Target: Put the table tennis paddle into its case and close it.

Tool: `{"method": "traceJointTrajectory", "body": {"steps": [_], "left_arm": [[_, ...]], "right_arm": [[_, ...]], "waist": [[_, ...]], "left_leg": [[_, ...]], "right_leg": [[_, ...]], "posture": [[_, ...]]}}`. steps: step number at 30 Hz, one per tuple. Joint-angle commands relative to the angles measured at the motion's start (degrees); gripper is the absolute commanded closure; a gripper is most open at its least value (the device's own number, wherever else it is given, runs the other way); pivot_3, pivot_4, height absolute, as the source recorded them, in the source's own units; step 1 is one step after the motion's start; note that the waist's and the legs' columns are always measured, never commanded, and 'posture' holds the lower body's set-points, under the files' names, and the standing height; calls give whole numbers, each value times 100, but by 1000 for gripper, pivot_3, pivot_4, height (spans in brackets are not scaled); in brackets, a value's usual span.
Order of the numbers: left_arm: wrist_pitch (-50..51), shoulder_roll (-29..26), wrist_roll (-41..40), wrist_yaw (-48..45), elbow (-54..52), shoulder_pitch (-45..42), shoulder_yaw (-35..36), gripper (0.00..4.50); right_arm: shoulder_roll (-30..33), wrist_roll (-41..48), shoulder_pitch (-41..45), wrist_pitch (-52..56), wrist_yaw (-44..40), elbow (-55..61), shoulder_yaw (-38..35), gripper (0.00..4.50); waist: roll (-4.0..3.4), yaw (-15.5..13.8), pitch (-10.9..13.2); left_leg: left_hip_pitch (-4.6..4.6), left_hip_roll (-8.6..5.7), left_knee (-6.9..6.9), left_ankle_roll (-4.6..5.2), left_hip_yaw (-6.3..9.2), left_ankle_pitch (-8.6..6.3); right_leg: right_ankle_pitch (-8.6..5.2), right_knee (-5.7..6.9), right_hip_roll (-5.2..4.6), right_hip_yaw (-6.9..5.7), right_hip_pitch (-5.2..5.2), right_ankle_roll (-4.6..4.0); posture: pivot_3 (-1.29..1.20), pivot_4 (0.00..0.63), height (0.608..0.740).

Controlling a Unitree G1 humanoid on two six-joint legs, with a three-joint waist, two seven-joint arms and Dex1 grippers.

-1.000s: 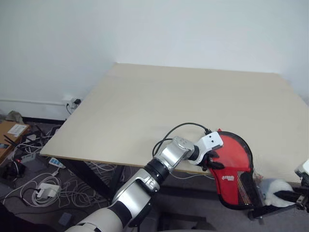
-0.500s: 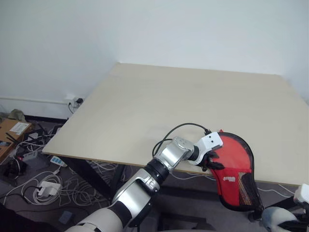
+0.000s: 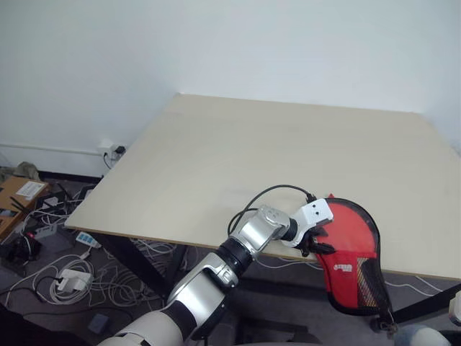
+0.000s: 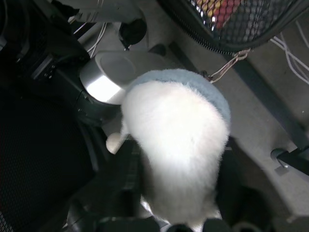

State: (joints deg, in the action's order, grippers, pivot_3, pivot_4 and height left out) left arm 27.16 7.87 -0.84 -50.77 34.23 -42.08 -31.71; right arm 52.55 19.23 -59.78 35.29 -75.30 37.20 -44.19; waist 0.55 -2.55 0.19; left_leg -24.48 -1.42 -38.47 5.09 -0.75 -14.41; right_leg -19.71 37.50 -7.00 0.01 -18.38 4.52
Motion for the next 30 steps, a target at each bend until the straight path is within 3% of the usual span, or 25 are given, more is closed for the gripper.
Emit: {"method": "traceJointTrajectory", "body": {"steps": [1, 7, 11, 16, 21, 24, 30], "left_arm": [[121, 112, 219, 43, 492, 148, -175, 2029], [83, 23, 154, 15, 519, 37, 4, 2029], [36, -200, -42, -227, 229, 4, 310, 2029], [-117, -830, -911, -1209, -913, 199, 1038, 2029], [192, -1563, -1225, -1544, -1436, 263, 1429, 2029], [404, -2007, -1438, -1710, -1867, 381, 1617, 2029], [1052, -3456, -1707, -1999, -3264, 1155, 1819, 2029]], "right_arm": [[-47, 218, 169, 243, 0, 202, -184, 982], [4, 751, 932, 759, 154, 197, -589, 982], [-47, 1482, 2558, 1647, 1110, -116, -557, 982], [-1003, 1561, 4919, 2064, 3127, -454, 604, 982], [-1921, 1091, 6282, 1754, 4413, -1108, 1597, 982], [-2255, 868, 6738, 1510, 4783, -1569, 2010, 982], [-2628, 719, 7247, 1089, 5008, -2109, 2603, 982]], "waist": [[1, 0, 0], [5, 2, -3], [2, 54, -5], [-11, 99, 8], [-70, 70, 4], [-65, 70, 8], [-83, 179, 11]], "left_leg": [[0, 0, -2, 1, 0, 0], [-1, 0, -8, 4, 0, -3], [1, 4, -12, 3, -3, -4], [-7, 14, -1, -33, -5, 24], [-8, -1, 1, -32, -6, 31], [-8, -7, -2, -27, -7, 34], [-6, -14, 7, -26, -7, 36]], "right_leg": [[0, 0, 0, 0, 1, 0], [0, 0, 0, 0, 3, 0], [1, 3, 0, 6, 1, -1], [0, 9, 10, 17, -11, -3], [0, 21, 14, 29, -27, -2], [1, 26, 19, 23, -28, -2], [1, 47, 34, 39, -40, -1]], "posture": [[0, 0, 715], [0, 0, 715], [0, 0, 715], [0, 0, 715], [0, 0, 715], [0, 0, 715], [0, 0, 715]]}}
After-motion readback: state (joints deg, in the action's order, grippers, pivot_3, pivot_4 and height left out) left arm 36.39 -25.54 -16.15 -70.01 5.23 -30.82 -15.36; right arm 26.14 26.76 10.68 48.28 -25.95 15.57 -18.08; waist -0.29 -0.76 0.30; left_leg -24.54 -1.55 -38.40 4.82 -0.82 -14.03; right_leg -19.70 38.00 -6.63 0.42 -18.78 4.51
